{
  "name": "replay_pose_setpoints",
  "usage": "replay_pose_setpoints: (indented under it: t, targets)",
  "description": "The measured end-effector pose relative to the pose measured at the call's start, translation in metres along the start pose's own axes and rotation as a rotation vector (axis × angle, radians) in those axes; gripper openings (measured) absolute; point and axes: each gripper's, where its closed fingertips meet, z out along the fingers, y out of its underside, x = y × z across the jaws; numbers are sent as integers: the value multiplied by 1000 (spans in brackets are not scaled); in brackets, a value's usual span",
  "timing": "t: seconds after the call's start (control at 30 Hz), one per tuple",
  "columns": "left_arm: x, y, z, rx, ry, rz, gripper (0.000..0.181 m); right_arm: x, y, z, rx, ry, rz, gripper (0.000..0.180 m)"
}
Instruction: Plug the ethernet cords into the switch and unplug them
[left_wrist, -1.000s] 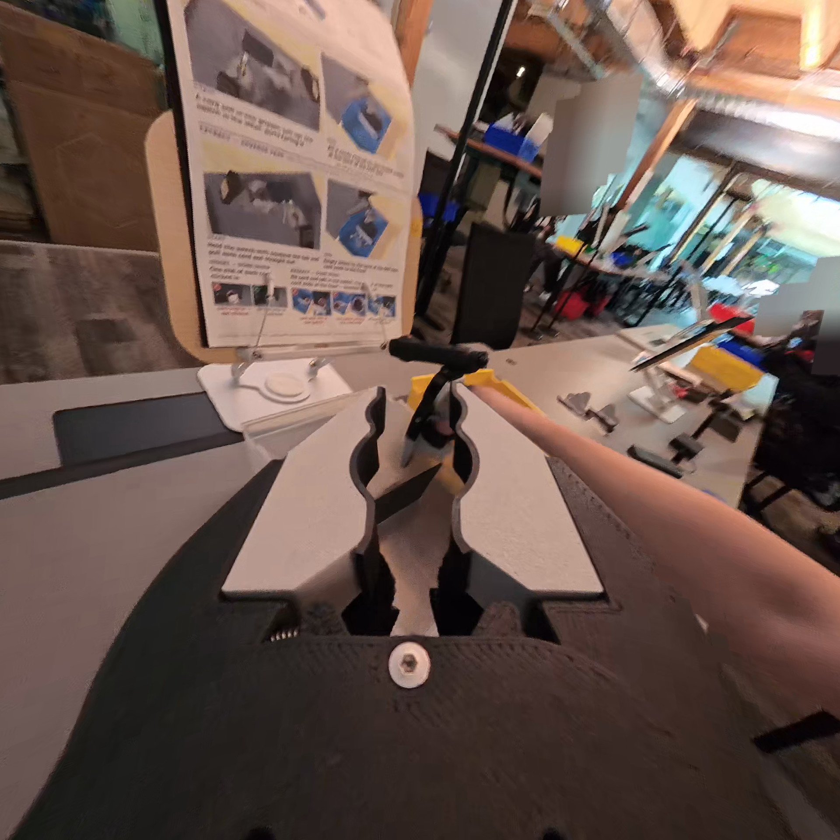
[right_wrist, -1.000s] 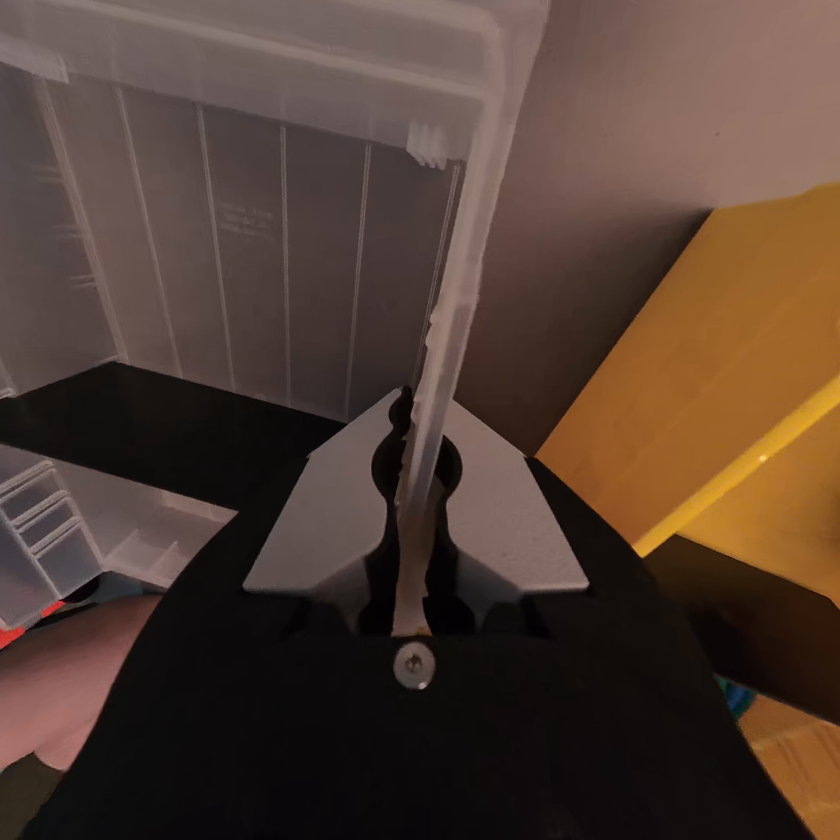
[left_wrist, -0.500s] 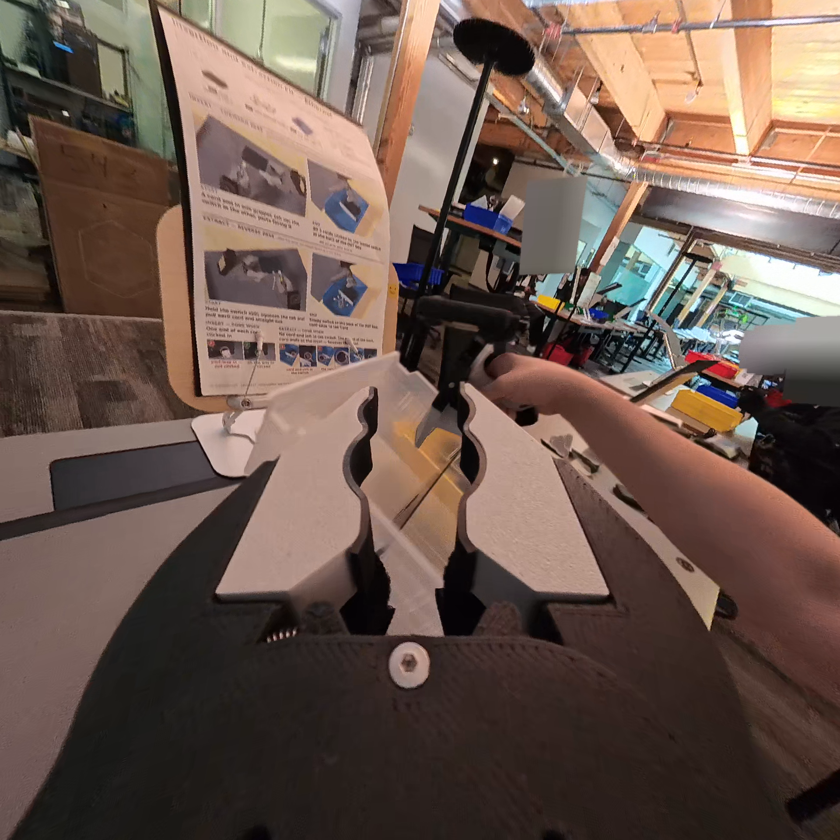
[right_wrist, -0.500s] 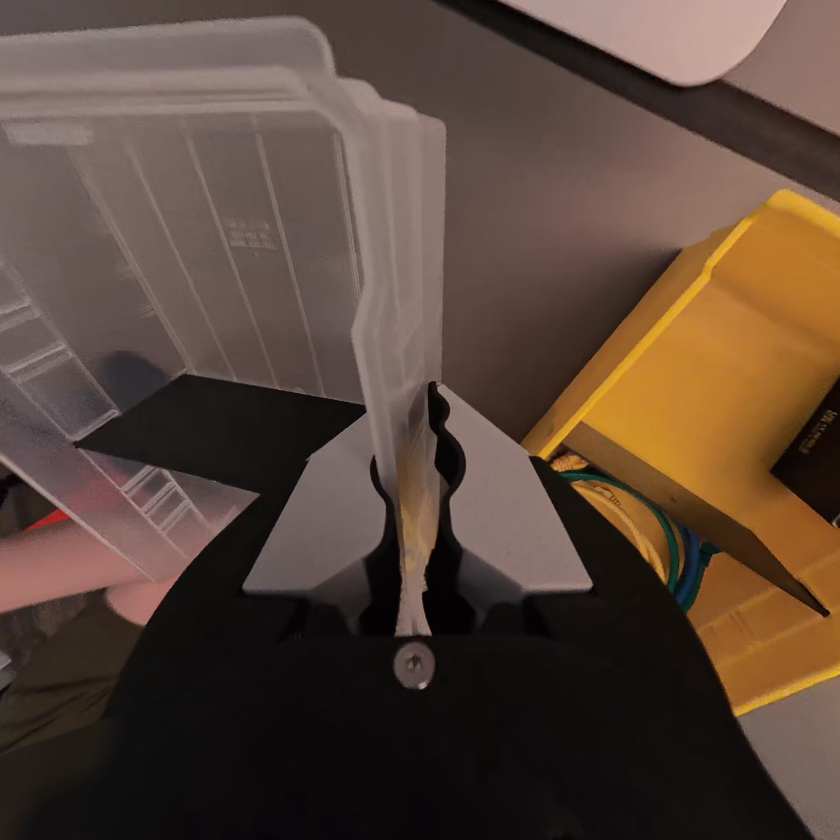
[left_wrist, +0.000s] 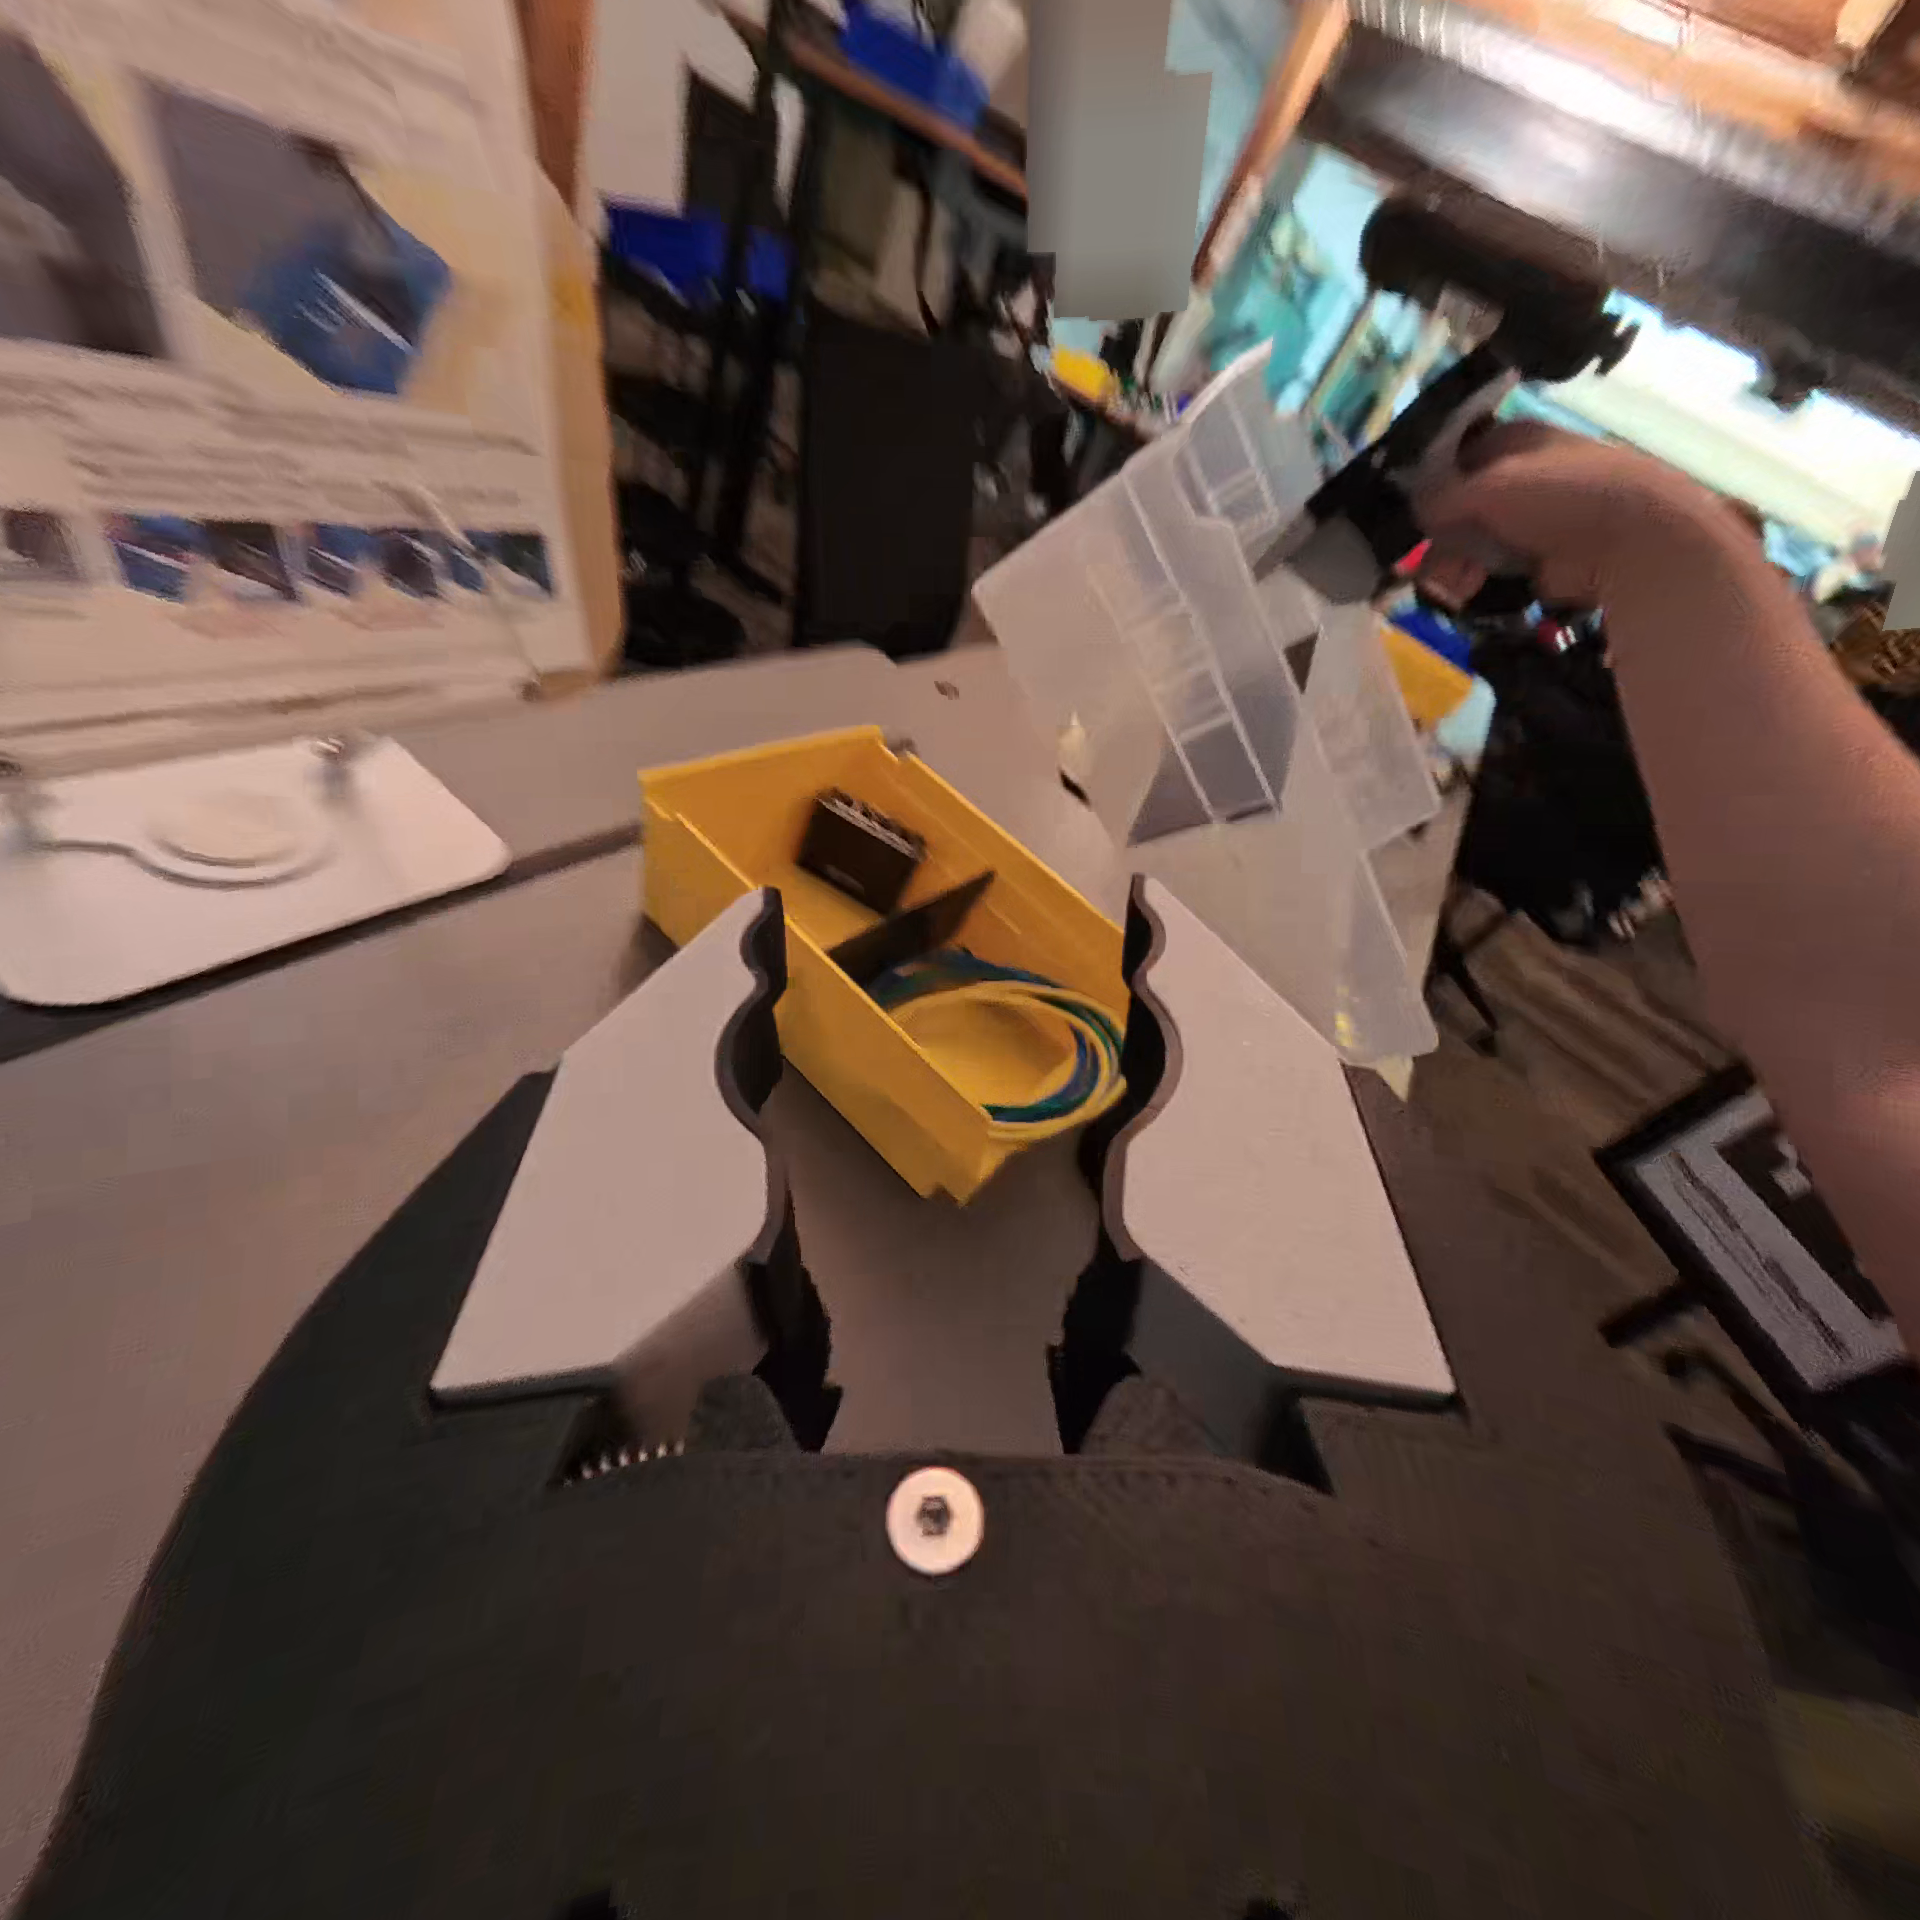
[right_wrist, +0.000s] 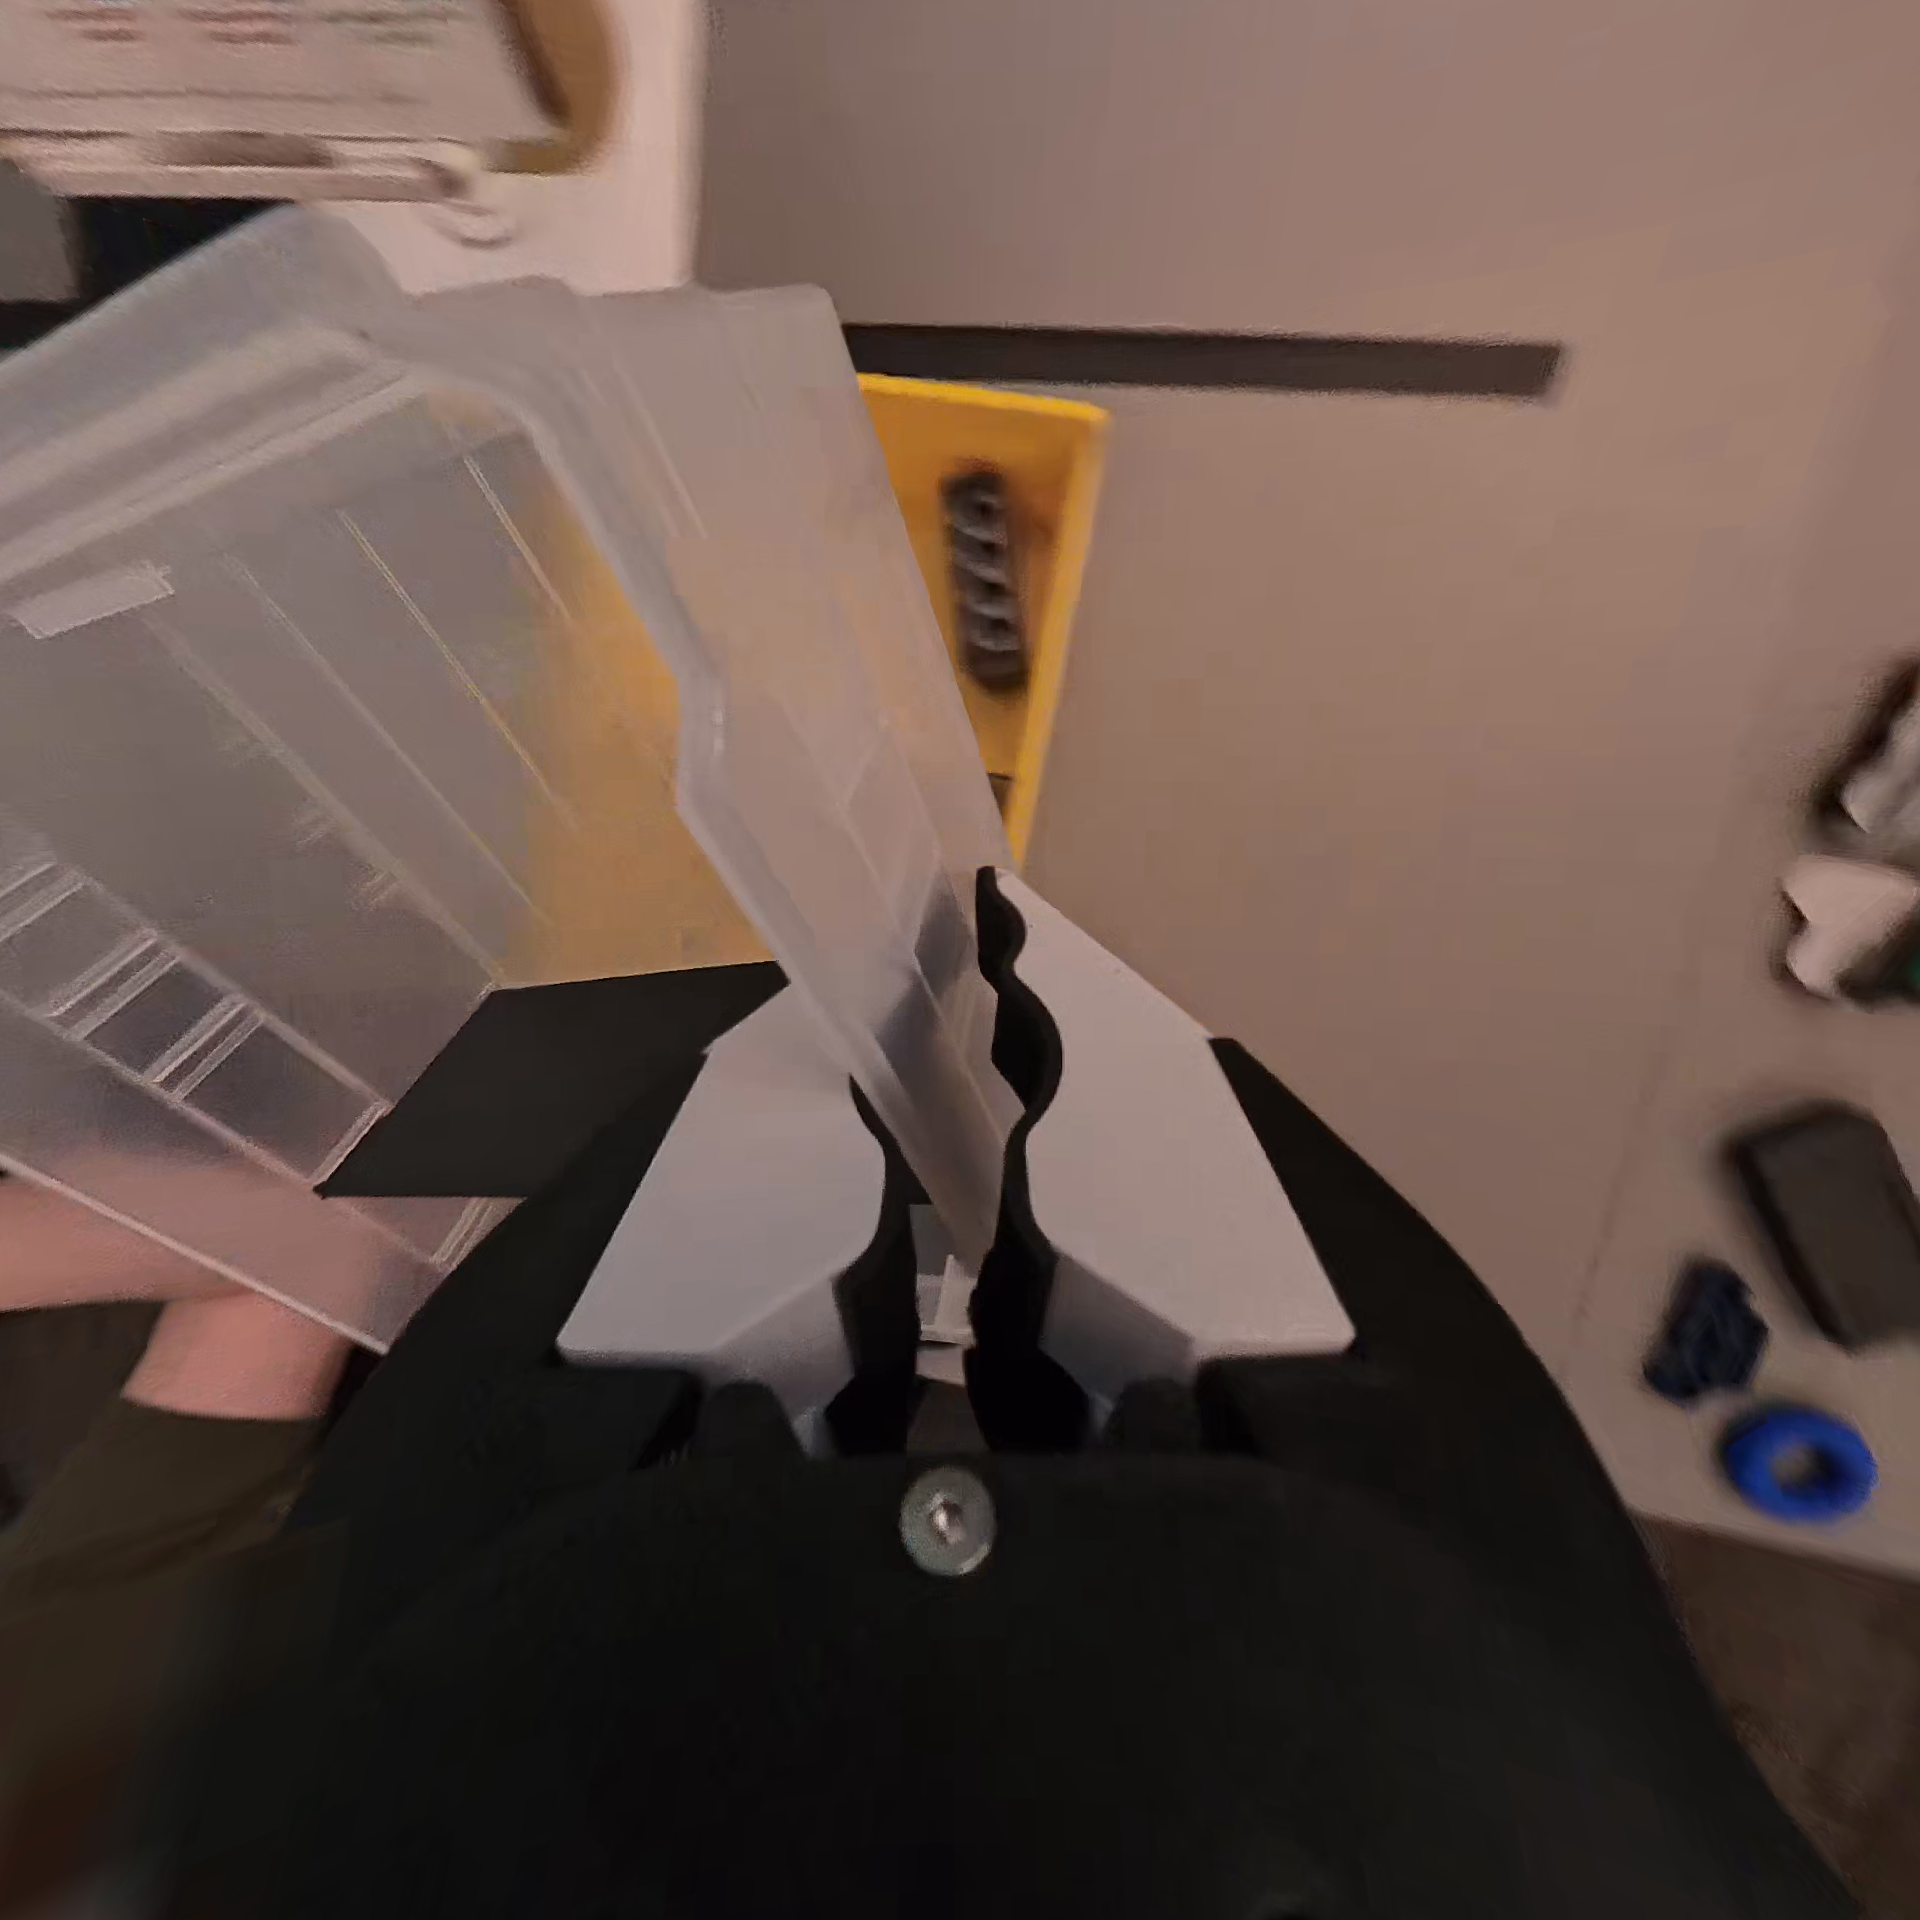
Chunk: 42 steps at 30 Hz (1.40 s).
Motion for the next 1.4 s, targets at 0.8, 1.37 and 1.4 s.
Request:
replay_pose_setpoints:
  t: [0.8, 1.37, 1.4]
  targets:
    - [-26, 201, 202, -813, -81, -42, 68, 214, 154, 78, -249, 251, 243, 6]
    - [-47, 224, 176, -983, 1, -73, 23, 225, 163, 84, -250, 225, 246, 6]
    - [-56, 220, 169, -988, -22, -55, 20, 226, 164, 83, -249, 224, 248, 6]
